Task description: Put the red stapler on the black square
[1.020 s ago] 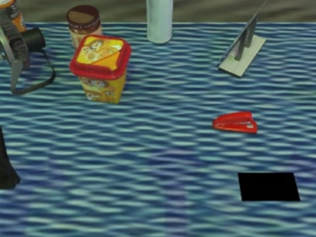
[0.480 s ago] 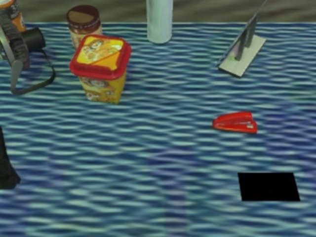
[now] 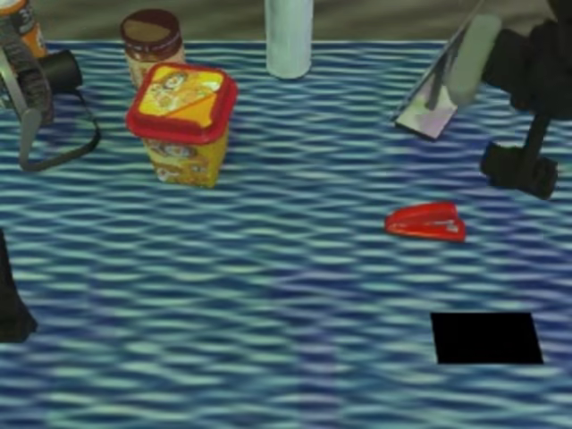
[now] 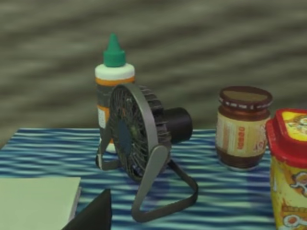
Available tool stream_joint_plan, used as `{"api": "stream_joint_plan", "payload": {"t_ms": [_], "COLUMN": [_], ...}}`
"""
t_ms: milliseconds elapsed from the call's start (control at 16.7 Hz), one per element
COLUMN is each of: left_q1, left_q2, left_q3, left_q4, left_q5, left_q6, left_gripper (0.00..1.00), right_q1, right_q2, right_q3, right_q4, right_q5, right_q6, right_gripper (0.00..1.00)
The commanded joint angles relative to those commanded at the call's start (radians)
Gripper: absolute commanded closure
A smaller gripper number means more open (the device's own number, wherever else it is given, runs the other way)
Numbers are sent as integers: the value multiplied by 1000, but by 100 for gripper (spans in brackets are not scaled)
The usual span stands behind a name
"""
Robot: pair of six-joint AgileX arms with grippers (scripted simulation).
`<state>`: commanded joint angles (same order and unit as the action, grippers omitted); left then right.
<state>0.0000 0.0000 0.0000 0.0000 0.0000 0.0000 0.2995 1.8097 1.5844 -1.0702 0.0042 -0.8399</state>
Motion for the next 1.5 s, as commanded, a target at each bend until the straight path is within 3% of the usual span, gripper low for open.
{"api": "stream_joint_plan", "payload": {"t_ms": [420, 840, 1020, 1500], "left_q1": [0, 0, 0, 0], "left_q2": [0, 0, 0, 0], "left_q3": [0, 0, 0, 0], "left_q4": [0, 0, 0, 0], "left_q5": [0, 0, 0, 0], "left_q6": [0, 0, 0, 0], "left_gripper": [0, 0, 0, 0], "right_q1": [74, 77, 80, 85], "right_q2": [419, 468, 475, 539], "right_q3": [416, 465, 427, 192], "right_q4": [-252, -277, -237, 67], "right_q5": [-3, -4, -4, -3], "right_q6": [-207, -231, -232, -228], "right_gripper": [0, 0, 0, 0]}}
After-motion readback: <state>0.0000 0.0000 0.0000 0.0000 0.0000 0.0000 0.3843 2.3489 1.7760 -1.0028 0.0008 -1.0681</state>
